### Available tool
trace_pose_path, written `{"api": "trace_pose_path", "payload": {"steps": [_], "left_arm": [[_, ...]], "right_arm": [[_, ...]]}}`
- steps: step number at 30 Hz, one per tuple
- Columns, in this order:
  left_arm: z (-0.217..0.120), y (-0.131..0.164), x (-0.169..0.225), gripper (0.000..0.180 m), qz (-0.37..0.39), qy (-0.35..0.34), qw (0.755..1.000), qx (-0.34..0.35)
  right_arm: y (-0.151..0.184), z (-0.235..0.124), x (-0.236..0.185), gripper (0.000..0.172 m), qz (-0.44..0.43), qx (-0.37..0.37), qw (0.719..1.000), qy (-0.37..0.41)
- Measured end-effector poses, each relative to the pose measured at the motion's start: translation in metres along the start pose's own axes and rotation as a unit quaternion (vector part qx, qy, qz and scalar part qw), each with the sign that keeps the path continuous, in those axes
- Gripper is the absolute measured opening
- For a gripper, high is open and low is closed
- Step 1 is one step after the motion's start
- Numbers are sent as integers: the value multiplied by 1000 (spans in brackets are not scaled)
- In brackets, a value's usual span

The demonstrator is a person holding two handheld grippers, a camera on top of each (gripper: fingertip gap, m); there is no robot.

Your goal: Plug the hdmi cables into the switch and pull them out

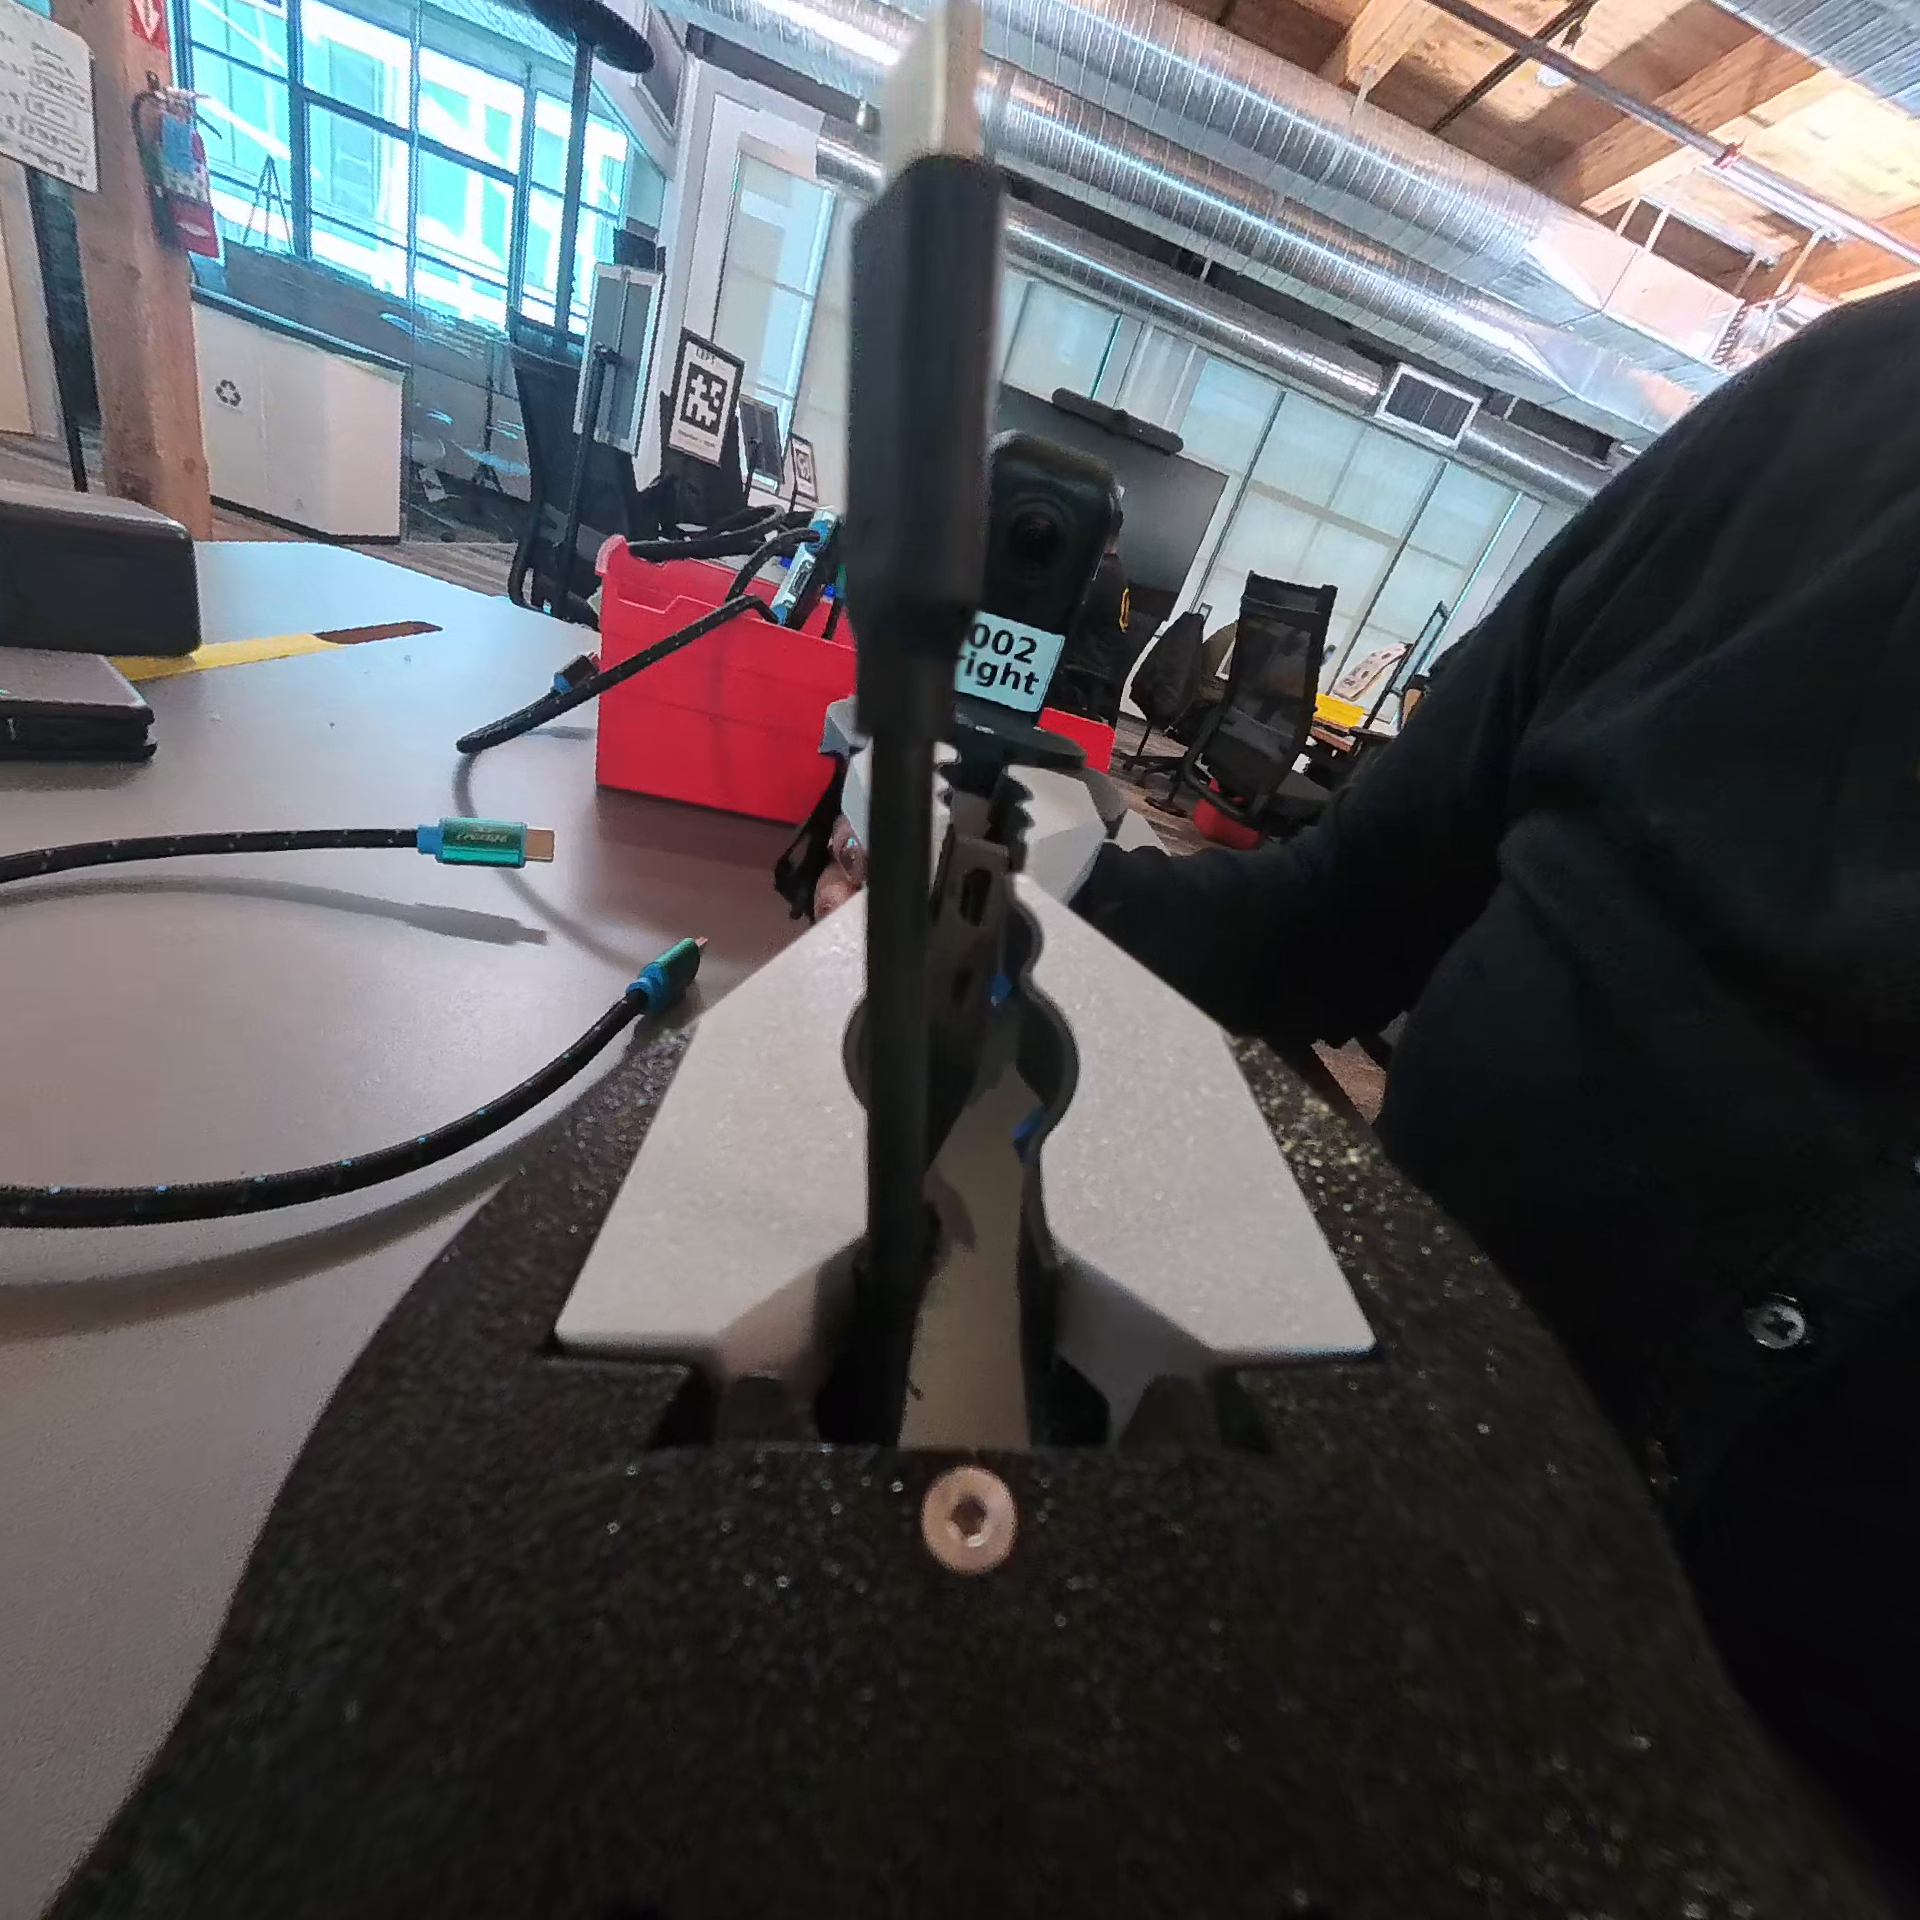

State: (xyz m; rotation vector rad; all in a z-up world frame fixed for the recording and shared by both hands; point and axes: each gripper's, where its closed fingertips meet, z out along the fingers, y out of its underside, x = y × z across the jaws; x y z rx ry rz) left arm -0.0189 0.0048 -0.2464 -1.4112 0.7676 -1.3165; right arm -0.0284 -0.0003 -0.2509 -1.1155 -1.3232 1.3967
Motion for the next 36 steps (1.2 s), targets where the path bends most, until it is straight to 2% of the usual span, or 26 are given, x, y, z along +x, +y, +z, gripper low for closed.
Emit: {"api": "trace_pose_path", "payload": {"steps": [9,19,22,24,27,28,29,31,33,34,35,36], "left_arm": [[-2,5,-5,0,3,-17,1000,-21],[-5,18,-5,0,51,-26,995,-76],[-3,22,-5,0,58,-28,994,-89],[-3,22,-4,0,59,-24,994,-89],[-4,23,-5,0,58,-26,994,-93],[-3,24,-5,0,59,-28,993,-96],[-3,25,-5,0,61,-27,993,-99],[-3,25,-4,0,65,-28,993,-98],[-5,19,-1,0,70,-22,994,-78],[-6,17,0,4,69,-18,995,-73],[-6,17,-2,48,67,-26,995,-74],[-7,19,-11,71,60,-55,993,-83]], "right_arm": [[4,2,-3,11,8,-5,1000,-11],[10,-3,-2,12,-5,-39,999,-15],[17,-6,-2,10,-24,-75,997,-14],[29,-7,1,19,-39,-120,992,0],[45,-8,-6,55,-6,-188,982,-24],[48,-8,-10,55,1,-199,979,-33],[54,-7,-10,52,-8,-211,977,-33],[67,-7,-5,17,-45,-245,968,-13],[68,-5,-3,12,-48,-244,969,-5],[66,-5,-3,12,-32,-237,971,-11],[62,-4,-3,12,-21,-225,974,-13],[59,-5,-2,12,-19,-212,977,-14]]}}
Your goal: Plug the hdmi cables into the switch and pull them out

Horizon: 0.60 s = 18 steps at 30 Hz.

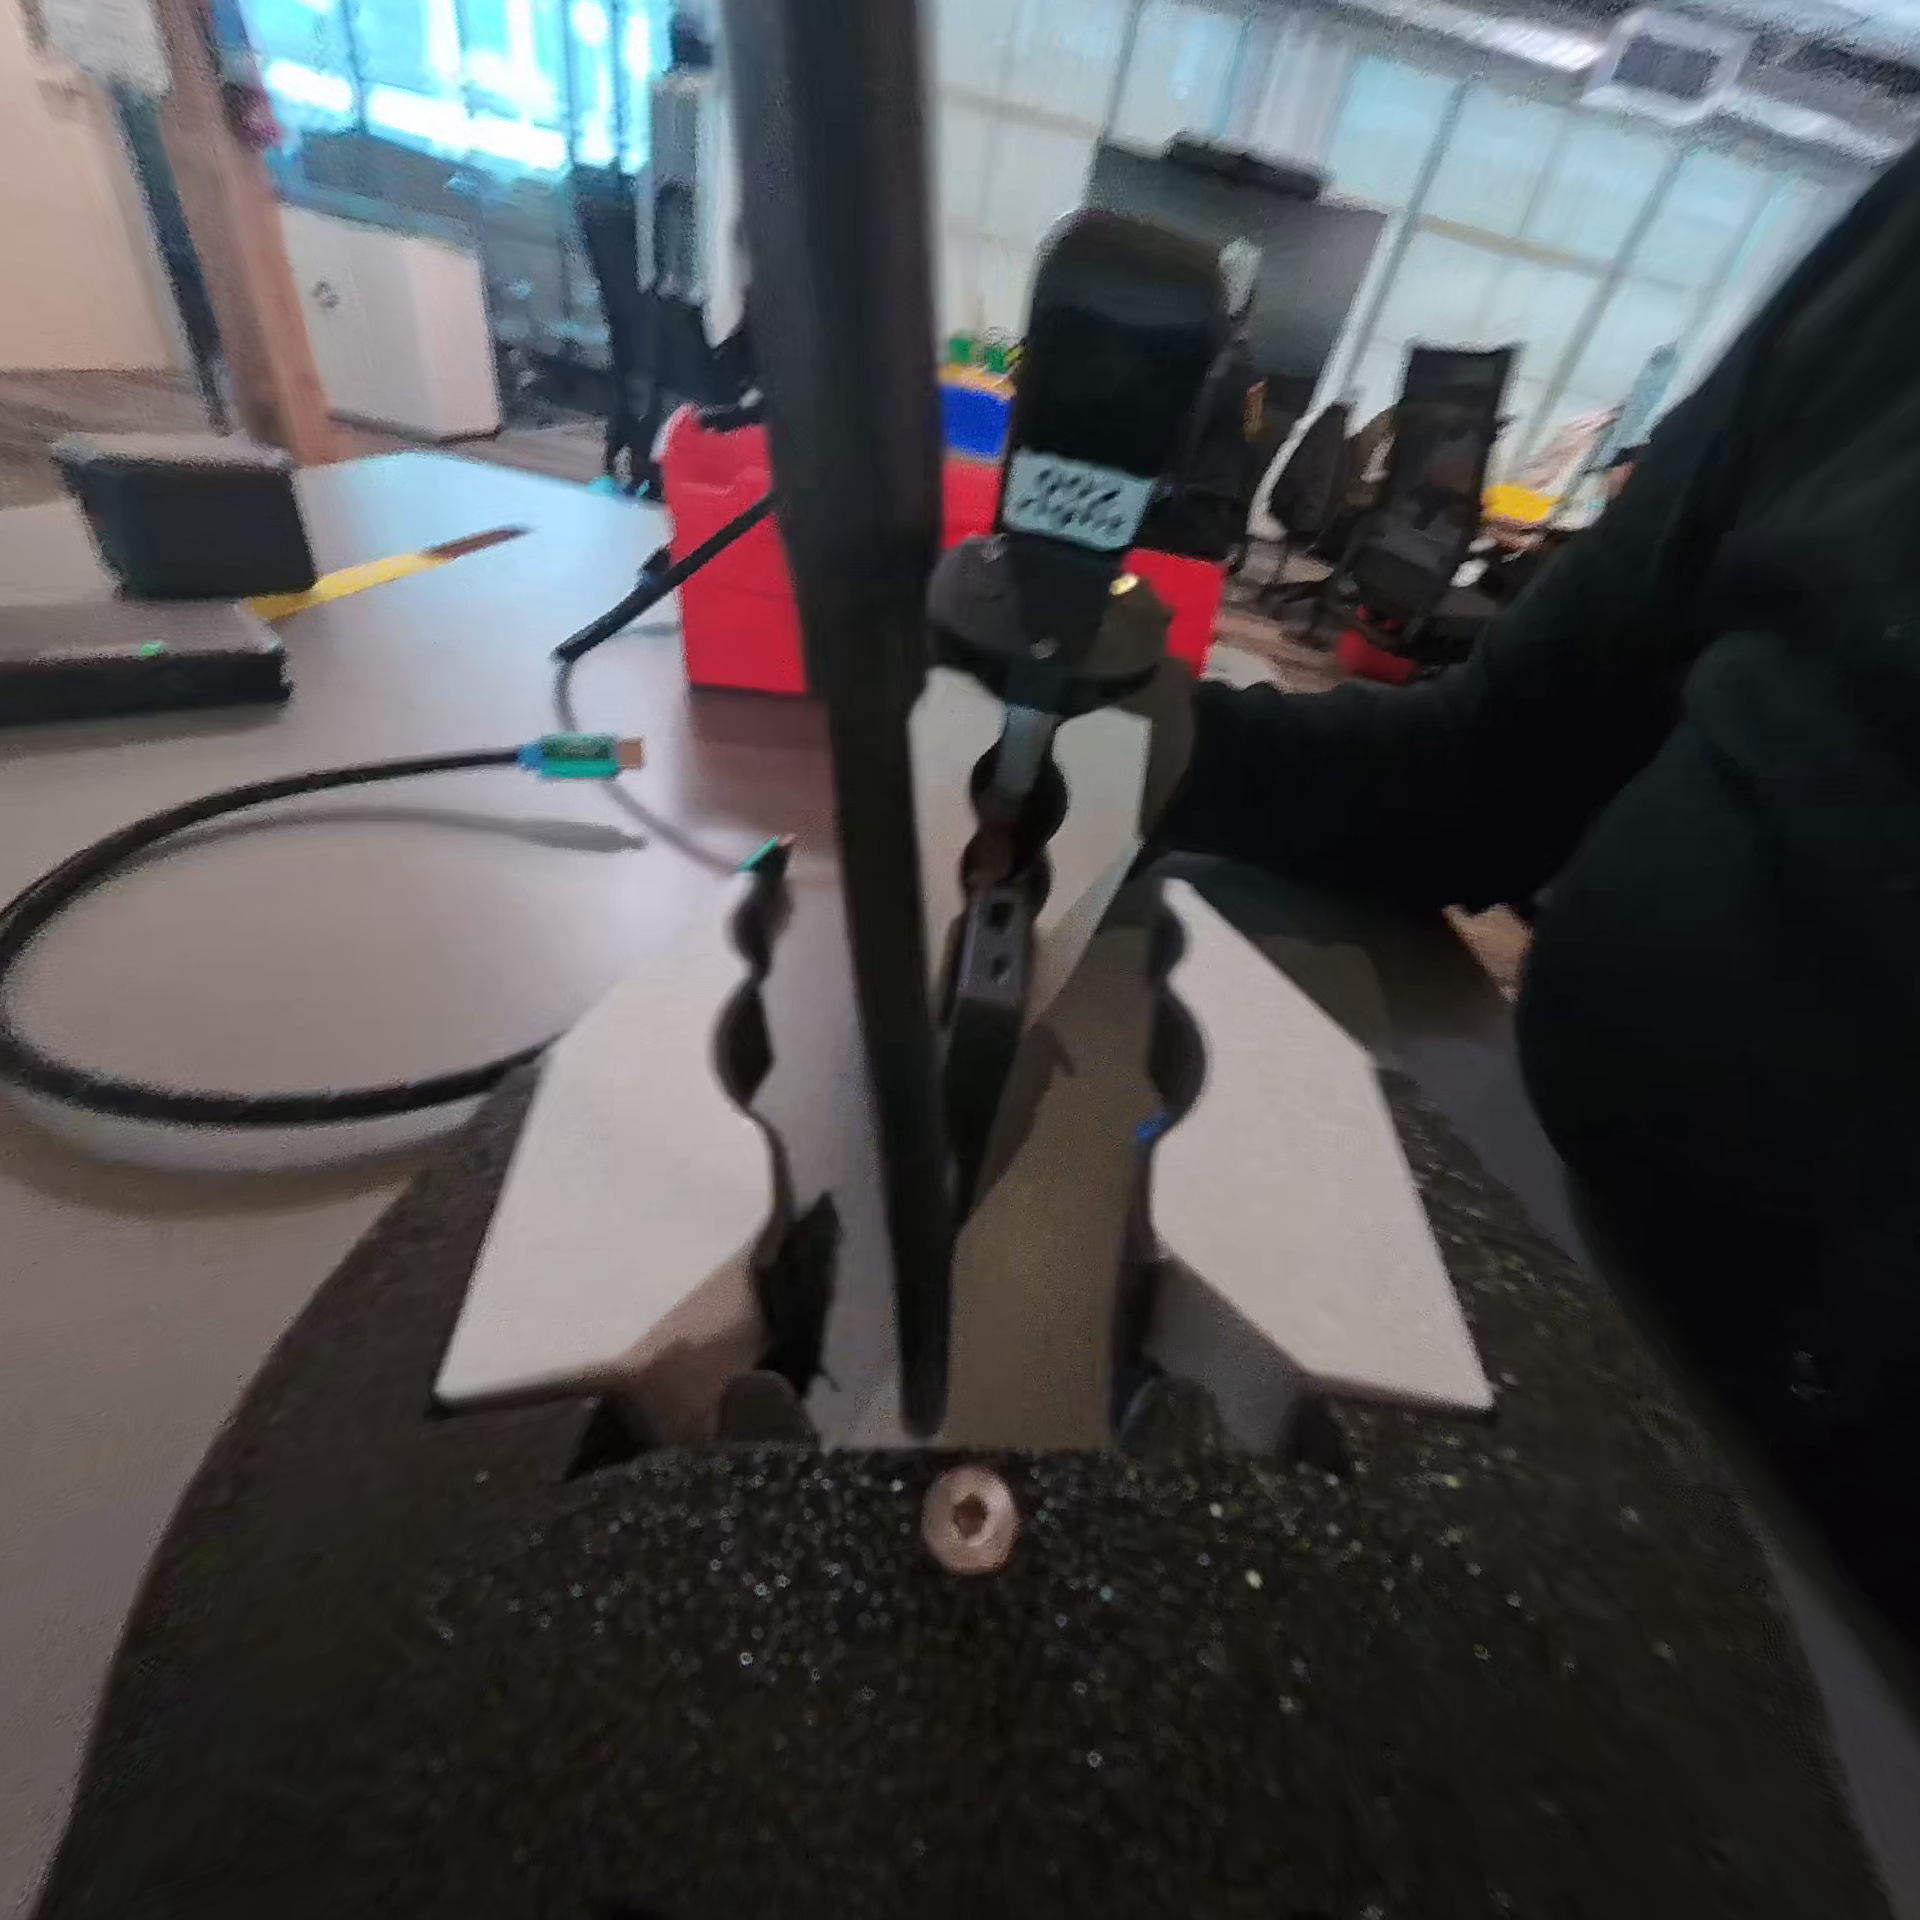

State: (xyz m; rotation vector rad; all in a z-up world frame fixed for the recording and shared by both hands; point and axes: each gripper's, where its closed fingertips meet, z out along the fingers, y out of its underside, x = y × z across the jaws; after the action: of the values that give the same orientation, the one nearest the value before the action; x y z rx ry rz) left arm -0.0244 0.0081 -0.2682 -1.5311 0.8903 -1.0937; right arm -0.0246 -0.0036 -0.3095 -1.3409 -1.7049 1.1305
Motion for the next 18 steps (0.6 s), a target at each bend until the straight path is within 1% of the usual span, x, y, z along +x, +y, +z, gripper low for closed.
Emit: {"api": "trace_pose_path", "payload": {"steps": [1,2,3,4,6,7,10,11,12,13,14,15,16,18], "left_arm": [[1,7,-4,85,-3,-12,1000,-22],[3,14,-4,86,-6,-11,999,-45],[5,19,-2,82,-7,-4,998,-61],[8,23,1,71,-3,4,997,-75],[11,31,12,31,15,30,994,-101],[12,33,17,16,24,45,993,-109],[13,37,18,11,38,39,991,-120],[13,40,16,11,35,34,990,-131],[12,44,12,11,34,24,989,-143],[12,47,11,11,35,21,987,-153],[11,49,11,11,37,23,986,-160],[11,50,11,11,41,23,985,-165],[11,52,11,11,45,22,984,-170],[12,55,10,11,48,19,982,-180]], "right_arm": [[-3,-2,0,12,-1,13,1000,-2],[-8,-4,0,12,-1,29,1000,-5],[-13,-7,-2,12,2,46,999,-11],[-19,-9,-4,12,4,64,998,-19],[-26,-11,-8,12,9,84,996,-34],[-25,-10,-8,12,11,81,996,-35],[-25,-13,-9,13,18,84,995,-45],[-31,-19,-7,17,24,99,994,-44],[-39,-28,1,27,38,119,992,-32],[-47,-38,14,30,54,133,990,-8],[-50,-47,31,30,66,134,989,24],[-48,-52,46,31,69,114,990,53],[-41,-53,60,30,68,70,992,78],[-16,-51,81,31,59,-63,991,102]]}}
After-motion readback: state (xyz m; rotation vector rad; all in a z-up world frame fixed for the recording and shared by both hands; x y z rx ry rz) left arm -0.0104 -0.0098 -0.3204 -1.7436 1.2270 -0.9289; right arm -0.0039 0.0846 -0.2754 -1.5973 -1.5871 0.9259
